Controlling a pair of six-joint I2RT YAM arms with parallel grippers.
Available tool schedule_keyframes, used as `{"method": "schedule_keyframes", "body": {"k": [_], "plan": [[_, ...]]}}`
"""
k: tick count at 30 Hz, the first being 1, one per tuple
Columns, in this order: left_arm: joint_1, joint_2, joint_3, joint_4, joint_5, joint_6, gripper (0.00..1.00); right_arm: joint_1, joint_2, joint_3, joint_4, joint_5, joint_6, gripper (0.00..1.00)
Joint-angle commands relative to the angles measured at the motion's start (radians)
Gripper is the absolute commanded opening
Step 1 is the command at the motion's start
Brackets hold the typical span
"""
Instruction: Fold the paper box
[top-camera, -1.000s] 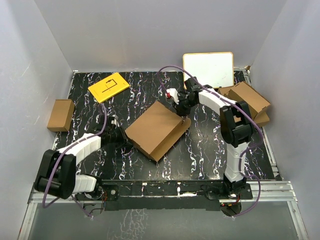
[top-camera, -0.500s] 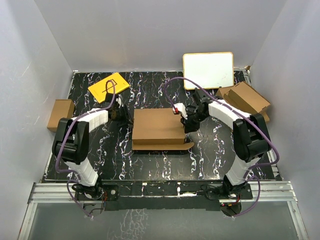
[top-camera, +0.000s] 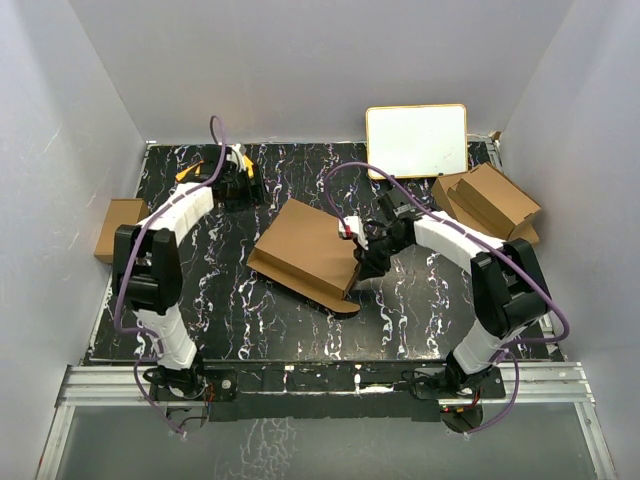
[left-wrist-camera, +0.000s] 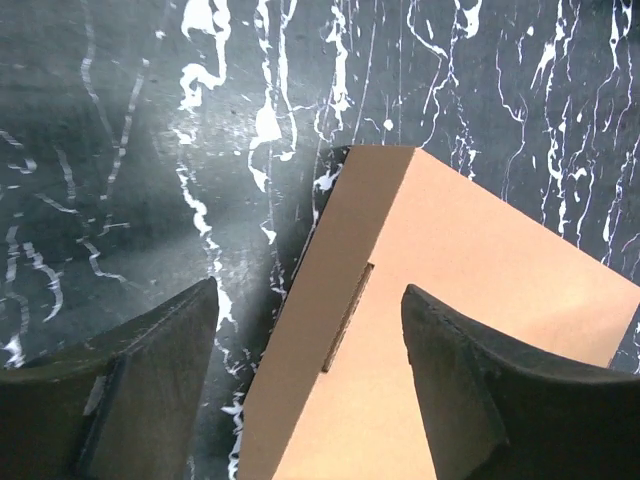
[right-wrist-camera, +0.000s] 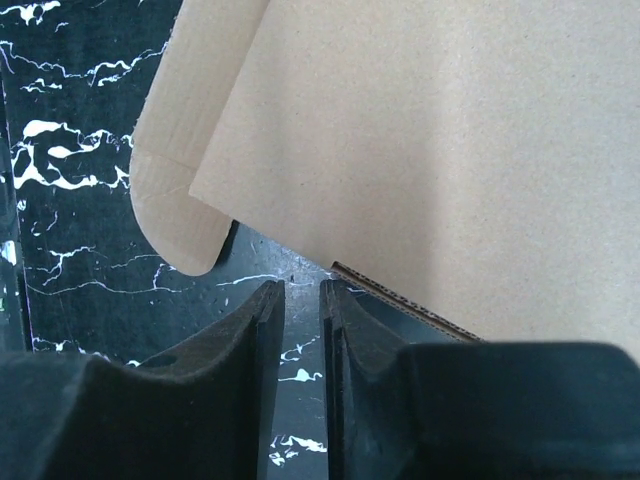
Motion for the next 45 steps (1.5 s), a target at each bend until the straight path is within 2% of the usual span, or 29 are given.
{"method": "schedule_keyframes", "body": {"k": [1,2,5,9,12,17,21,25,35,45], "plan": [[0.049,-0.142,0.009,-0.078,-0.05,0.072,0.75,-0.004,-0.071,-0.037,0.055,-0.057,0.01,0.27],[0.056,-0.181,-0.018,-0.074,-0.045,0.07,0.78,-0.003,-0.081,-0.044,0.05,-0.062,0.006,0.27],[0.081,-0.343,-0.174,-0.004,0.046,-0.005,0.96,-0.004,-0.121,-0.059,0.035,-0.1,-0.016,0.28],[0.115,-0.533,-0.476,0.158,0.262,-0.223,0.97,-0.003,-0.164,-0.084,0.029,-0.177,-0.054,0.31],[0.116,-0.662,-0.652,0.249,0.328,-0.44,0.97,-0.004,-0.183,-0.109,0.039,-0.217,-0.062,0.32],[0.08,-0.975,-0.854,0.234,0.174,-0.651,0.97,-0.001,-0.214,-0.169,0.073,-0.271,-0.101,0.4],[0.065,-1.109,-1.014,0.29,0.125,-0.802,0.97,0.004,-0.235,-0.195,0.066,-0.292,-0.163,0.47],[0.059,-1.094,-1.106,0.403,0.119,-0.852,0.97,0.006,-0.243,-0.216,0.039,-0.315,-0.235,0.52],[0.052,-0.832,-1.142,0.73,0.152,-0.867,0.97,0.013,-0.239,-0.219,0.006,-0.317,-0.295,0.53],[0.046,-0.653,-1.106,0.794,0.115,-0.835,0.93,0.019,-0.236,-0.219,-0.002,-0.312,-0.307,0.53]]}}
